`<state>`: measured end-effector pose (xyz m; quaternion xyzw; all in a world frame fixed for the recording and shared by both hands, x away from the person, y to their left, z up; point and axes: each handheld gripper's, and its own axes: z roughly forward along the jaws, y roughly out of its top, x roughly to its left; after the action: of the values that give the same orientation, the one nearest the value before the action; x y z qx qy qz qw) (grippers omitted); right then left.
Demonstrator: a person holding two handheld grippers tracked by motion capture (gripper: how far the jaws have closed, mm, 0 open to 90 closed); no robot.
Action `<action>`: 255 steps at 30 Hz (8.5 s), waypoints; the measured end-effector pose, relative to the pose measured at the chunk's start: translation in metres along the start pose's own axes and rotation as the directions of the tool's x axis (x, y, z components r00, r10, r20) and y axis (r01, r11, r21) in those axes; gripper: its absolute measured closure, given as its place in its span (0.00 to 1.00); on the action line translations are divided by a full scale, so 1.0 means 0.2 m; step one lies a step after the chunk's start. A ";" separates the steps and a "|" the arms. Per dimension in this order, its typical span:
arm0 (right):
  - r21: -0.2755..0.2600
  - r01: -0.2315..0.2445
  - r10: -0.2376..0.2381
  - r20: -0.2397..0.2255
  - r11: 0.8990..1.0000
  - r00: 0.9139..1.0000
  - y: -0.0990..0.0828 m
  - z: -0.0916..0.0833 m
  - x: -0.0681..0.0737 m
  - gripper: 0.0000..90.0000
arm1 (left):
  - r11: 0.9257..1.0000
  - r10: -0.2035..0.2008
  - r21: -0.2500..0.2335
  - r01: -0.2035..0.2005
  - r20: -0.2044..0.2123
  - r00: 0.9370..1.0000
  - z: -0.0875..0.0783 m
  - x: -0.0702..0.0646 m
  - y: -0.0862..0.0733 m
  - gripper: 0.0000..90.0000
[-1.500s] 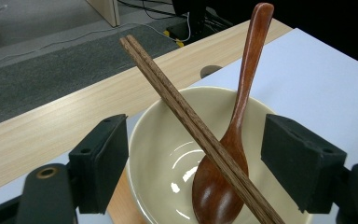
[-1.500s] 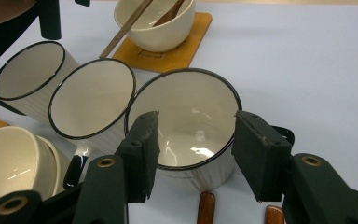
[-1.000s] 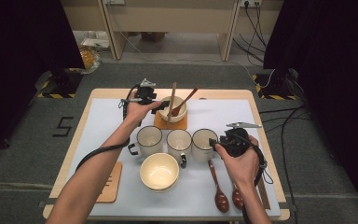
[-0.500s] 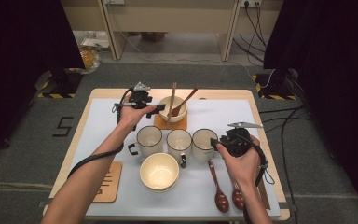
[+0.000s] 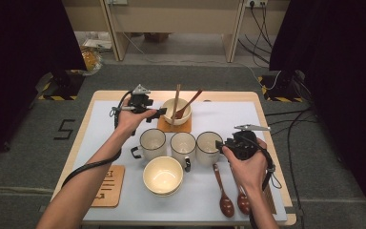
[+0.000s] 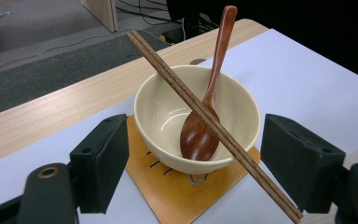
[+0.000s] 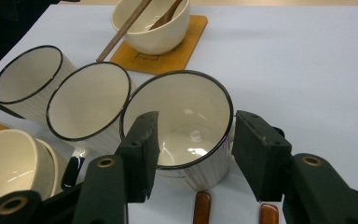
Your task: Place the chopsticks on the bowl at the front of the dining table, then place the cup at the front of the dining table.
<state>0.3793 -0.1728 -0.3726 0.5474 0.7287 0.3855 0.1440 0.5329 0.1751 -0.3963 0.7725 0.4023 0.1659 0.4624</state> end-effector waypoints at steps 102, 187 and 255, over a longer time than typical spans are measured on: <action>-0.002 -0.013 0.013 -0.013 1.000 1.000 0.00 -0.02 0.00 0.56 | 0.996 0.007 0.088 -0.013 0.063 0.998 -0.19 -0.07 -0.38 0.40; -0.018 -0.023 0.023 -0.015 1.000 1.000 0.00 -0.05 -0.01 0.56 | 0.986 0.054 0.160 -0.045 -0.053 0.997 -0.25 -0.06 -0.33 0.89; -0.026 -0.025 0.024 -0.021 0.999 0.999 0.00 -0.06 -0.02 0.55 | 0.980 -0.150 0.072 0.188 -0.357 0.922 -0.19 0.25 -0.18 0.90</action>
<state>0.3736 -0.1812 -0.3653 0.5503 0.7183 0.4024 0.1390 0.5240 0.2443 -0.4127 0.7163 0.5514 0.2388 0.3548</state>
